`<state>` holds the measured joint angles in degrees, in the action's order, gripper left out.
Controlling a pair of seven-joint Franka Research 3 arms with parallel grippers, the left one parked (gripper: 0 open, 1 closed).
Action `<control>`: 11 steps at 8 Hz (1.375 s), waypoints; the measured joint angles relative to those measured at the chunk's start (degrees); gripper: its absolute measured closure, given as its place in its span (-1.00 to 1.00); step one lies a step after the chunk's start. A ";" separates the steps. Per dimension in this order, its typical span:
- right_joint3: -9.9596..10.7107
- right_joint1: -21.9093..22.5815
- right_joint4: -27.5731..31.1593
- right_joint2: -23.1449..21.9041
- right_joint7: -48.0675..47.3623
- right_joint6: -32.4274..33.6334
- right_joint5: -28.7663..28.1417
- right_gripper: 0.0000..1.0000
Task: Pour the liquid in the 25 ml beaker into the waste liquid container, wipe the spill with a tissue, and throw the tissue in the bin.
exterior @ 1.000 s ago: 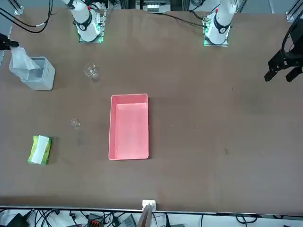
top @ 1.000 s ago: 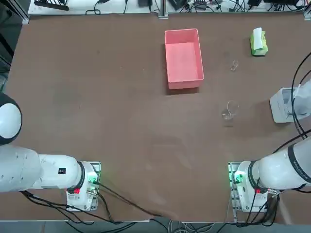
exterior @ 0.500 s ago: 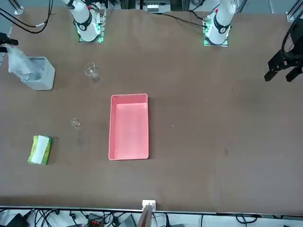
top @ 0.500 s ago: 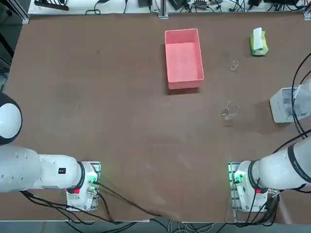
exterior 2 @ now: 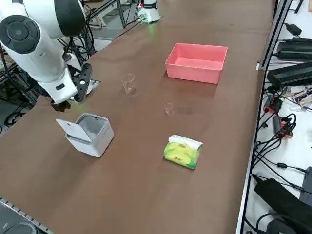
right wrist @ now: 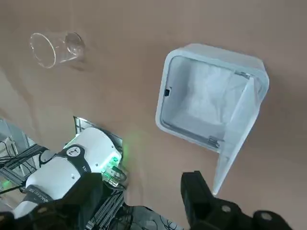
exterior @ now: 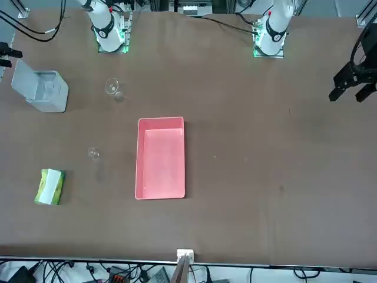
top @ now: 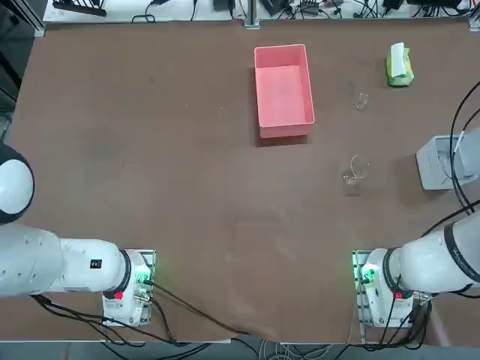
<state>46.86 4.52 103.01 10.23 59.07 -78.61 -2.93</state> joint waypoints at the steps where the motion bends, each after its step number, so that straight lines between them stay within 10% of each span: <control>1: -0.36 0.02 -0.05 -0.01 0.01 -0.35 -0.13 -1.00; 11: -3.80 9.43 -17.37 10.32 -4.95 -5.38 -17.01 -1.00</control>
<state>43.06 13.95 85.64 20.56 54.11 -83.99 -19.94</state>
